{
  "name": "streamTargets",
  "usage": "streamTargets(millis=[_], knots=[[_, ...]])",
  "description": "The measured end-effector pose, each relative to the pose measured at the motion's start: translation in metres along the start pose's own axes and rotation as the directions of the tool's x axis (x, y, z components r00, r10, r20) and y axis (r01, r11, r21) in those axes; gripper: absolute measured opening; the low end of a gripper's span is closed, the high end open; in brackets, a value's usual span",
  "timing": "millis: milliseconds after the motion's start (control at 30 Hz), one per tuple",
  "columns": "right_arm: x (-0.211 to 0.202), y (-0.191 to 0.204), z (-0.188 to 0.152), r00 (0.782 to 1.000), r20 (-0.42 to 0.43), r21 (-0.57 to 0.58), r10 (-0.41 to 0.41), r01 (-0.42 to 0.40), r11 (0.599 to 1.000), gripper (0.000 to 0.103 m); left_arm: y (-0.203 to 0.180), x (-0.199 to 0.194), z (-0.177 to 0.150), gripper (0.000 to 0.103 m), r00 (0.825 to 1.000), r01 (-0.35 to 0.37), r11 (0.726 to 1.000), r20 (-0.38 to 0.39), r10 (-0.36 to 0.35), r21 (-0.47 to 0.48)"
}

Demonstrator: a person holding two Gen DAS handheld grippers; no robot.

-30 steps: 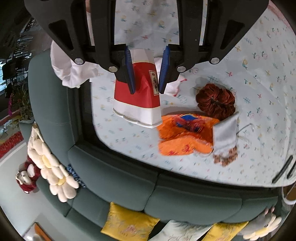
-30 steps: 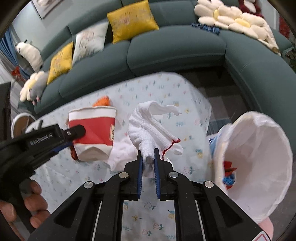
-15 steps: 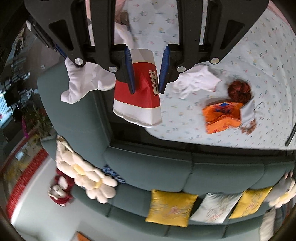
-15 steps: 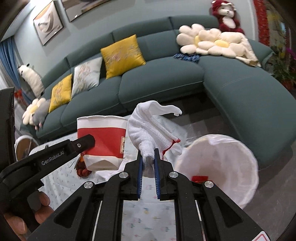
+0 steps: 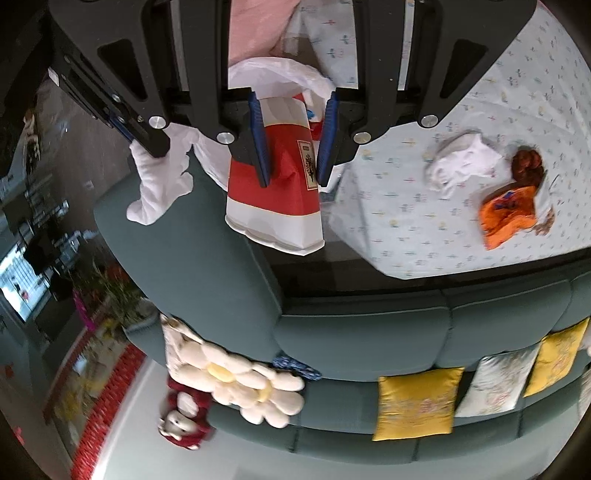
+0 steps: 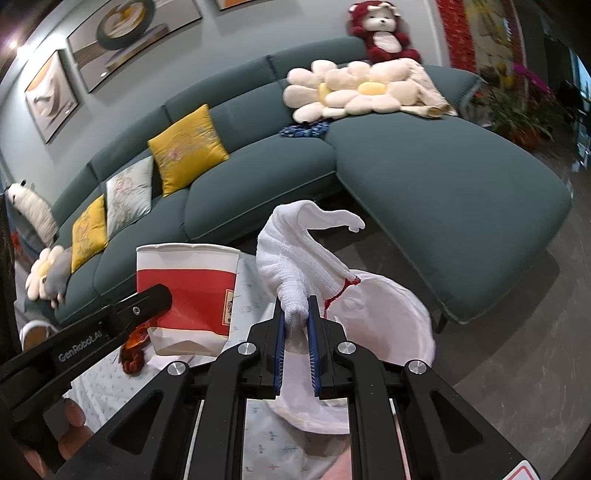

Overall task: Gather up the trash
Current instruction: 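Carry the cup and glove over the bin and open both tools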

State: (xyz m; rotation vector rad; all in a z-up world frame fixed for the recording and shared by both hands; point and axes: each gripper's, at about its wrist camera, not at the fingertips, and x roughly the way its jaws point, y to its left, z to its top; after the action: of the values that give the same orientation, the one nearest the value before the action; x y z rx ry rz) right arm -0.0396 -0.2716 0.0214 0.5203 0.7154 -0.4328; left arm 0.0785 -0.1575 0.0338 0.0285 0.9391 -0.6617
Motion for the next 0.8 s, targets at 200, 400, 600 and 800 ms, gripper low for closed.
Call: streamTargets(millis=[200, 400, 600, 800], knots=[[0.008, -0.025, -0.003, 1.000, -0.017, 0.037, -0.019, 0.020, 0.999, 0.011, -0.020, 0.017, -0.007, 0.025, 0.999, 0.023, 1.000, -0.034, -0.022, 0.021], [0.017, -0.035, -0.006, 0.999, -0.035, 0.051, -0.027, 0.028, 0.998, 0.011, -0.025, 0.030, -0.012, 0.034, 0.999, 0.023, 1.000, -0.036, -0.022, 0.006], [0.027, -0.035, -0.007, 0.998, -0.057, 0.053, -0.018, 0.021, 0.998, 0.015, -0.018, 0.038, -0.012, 0.053, 0.999, -0.014, 1.000, -0.044, 0.013, -0.014], [0.034, -0.027, -0.008, 0.998, -0.067, 0.034, -0.010, 0.013, 0.999, 0.017, -0.008, 0.038, -0.013, 0.057, 0.998, -0.039, 0.999, -0.041, 0.038, -0.030]])
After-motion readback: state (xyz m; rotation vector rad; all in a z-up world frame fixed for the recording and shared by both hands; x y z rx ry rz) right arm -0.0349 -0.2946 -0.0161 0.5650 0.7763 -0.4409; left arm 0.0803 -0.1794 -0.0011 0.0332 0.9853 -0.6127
